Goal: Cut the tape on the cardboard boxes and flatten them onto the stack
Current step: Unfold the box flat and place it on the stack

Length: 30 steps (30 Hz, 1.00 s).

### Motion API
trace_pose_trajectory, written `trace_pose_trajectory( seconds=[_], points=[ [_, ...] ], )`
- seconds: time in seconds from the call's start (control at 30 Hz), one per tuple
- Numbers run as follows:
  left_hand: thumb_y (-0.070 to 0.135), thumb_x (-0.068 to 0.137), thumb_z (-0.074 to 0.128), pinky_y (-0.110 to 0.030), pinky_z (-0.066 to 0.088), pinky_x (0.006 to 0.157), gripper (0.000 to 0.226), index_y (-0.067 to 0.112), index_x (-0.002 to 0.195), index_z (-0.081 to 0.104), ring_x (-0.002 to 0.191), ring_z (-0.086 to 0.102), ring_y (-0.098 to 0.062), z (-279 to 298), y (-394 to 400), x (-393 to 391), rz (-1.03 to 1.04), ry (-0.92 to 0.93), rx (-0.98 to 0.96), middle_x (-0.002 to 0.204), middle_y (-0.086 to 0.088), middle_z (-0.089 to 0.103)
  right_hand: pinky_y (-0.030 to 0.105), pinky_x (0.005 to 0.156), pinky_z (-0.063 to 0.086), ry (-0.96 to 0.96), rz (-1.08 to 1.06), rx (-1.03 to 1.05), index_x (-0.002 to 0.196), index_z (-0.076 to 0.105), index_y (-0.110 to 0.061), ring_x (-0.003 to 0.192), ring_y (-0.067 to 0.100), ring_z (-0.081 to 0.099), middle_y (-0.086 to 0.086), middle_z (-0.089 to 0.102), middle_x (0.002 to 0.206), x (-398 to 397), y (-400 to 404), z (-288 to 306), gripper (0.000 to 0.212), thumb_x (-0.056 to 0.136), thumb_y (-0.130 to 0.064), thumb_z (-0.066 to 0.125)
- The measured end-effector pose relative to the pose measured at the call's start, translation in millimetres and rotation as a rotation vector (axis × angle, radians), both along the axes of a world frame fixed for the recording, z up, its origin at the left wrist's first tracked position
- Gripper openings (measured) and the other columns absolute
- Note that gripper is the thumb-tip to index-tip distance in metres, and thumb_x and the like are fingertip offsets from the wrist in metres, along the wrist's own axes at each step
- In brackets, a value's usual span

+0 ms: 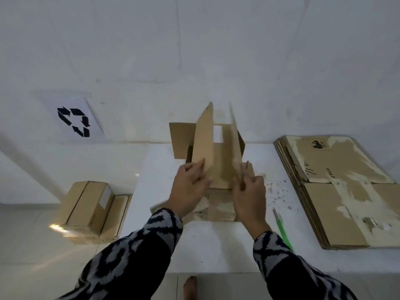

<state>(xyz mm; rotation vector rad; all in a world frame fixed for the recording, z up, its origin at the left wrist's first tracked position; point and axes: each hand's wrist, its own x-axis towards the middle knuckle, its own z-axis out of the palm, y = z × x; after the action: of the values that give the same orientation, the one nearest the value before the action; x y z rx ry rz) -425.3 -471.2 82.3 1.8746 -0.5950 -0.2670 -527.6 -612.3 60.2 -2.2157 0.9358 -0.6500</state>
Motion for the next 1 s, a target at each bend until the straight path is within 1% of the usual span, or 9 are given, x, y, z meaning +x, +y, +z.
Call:
trace_pose_trajectory(
  seconds=[0.1,0.17,0.27,0.37,0.5,0.67,0.77,0.87,1.0],
  points=[
    [0.065,0.091,0.049,-0.033,0.044,0.105,0.027,0.064,0.117,0.056,0.124,0.048,-0.017,-7,-8,10,-0.036,-0.093,0.144,0.124,0.007,0.049,0.032,0.082,0.041,0.040,0.084,-0.092,0.150,0.036,-0.034,0.094,0.019,0.035,0.000,0.033,0.101,-1,5,1,0.054,0.098,-0.044,0.048],
    [0.069,0.092,0.040,-0.045,0.044,0.102,0.034,0.056,0.113,0.062,0.121,0.046,-0.022,-4,-15,17,-0.026,-0.112,0.293,0.121,0.005,0.051,0.030,0.078,0.039,-0.045,0.049,0.061,0.139,0.052,-0.027,0.093,0.022,0.042,0.002,0.041,0.096,0,1,3,0.043,0.100,-0.044,0.044],
    [0.056,0.094,0.051,-0.036,0.044,0.093,0.034,0.030,0.113,0.063,0.111,0.044,-0.021,6,-31,11,-0.009,-0.344,0.496,0.116,0.005,0.052,0.030,0.067,0.043,-0.152,-0.008,0.250,0.105,0.071,-0.019,0.087,0.024,0.053,0.003,0.051,0.085,4,-16,1,0.040,0.098,-0.050,0.047],
    [0.039,0.102,0.039,-0.030,0.040,0.087,0.031,0.023,0.125,0.052,0.108,0.052,-0.022,14,-44,0,0.018,-0.452,0.398,0.119,0.003,0.058,0.028,0.078,0.044,-0.064,0.058,0.108,0.128,0.061,-0.041,0.093,0.019,0.047,-0.007,0.042,0.088,6,-25,-3,0.031,0.099,-0.041,0.051],
    [0.054,0.101,0.025,-0.032,0.041,0.079,0.050,0.041,0.149,0.023,0.101,0.053,-0.016,20,-45,-9,-0.007,-0.472,0.348,0.114,0.008,0.058,0.038,0.090,0.048,-0.090,0.029,0.057,0.129,0.063,-0.036,0.097,0.017,0.039,-0.007,0.038,0.095,7,-24,-5,0.033,0.098,-0.041,0.053],
    [0.054,0.098,0.038,-0.030,0.040,0.075,0.041,0.043,0.138,0.037,0.111,0.048,-0.017,19,-53,7,-0.046,-0.523,0.520,0.128,0.005,0.050,0.036,0.083,0.042,0.319,0.074,-0.260,0.130,0.051,-0.039,0.092,0.019,0.032,-0.001,0.035,0.105,2,-63,5,0.039,0.097,-0.053,0.036],
    [0.055,0.097,0.039,-0.029,0.041,0.073,0.042,0.043,0.138,0.037,0.111,0.048,-0.018,16,-52,5,-0.066,-0.560,0.521,0.127,0.005,0.049,0.033,0.070,0.035,0.334,0.044,-0.501,0.107,0.067,-0.031,0.082,0.017,0.031,-0.002,0.036,0.091,-14,-78,7,0.034,0.101,-0.045,0.036],
    [0.054,0.098,0.038,-0.029,0.041,0.074,0.043,0.041,0.140,0.036,0.112,0.047,-0.021,11,-52,6,-0.054,-0.556,0.494,0.129,0.004,0.048,0.033,0.068,0.031,0.391,0.048,-0.672,0.071,0.066,-0.023,0.075,0.018,0.033,-0.002,0.039,0.080,-36,-83,8,0.052,0.100,-0.049,0.032],
    [0.054,0.099,0.036,-0.041,0.047,0.087,0.044,0.042,0.141,0.032,0.116,0.045,-0.026,10,-61,16,-0.073,-0.525,0.507,0.133,0.002,0.045,0.030,0.064,0.034,0.513,0.242,-0.264,0.059,0.048,-0.021,0.056,0.012,0.047,-0.006,0.048,0.060,-53,-68,7,0.070,0.094,-0.069,0.011]
  ],
)
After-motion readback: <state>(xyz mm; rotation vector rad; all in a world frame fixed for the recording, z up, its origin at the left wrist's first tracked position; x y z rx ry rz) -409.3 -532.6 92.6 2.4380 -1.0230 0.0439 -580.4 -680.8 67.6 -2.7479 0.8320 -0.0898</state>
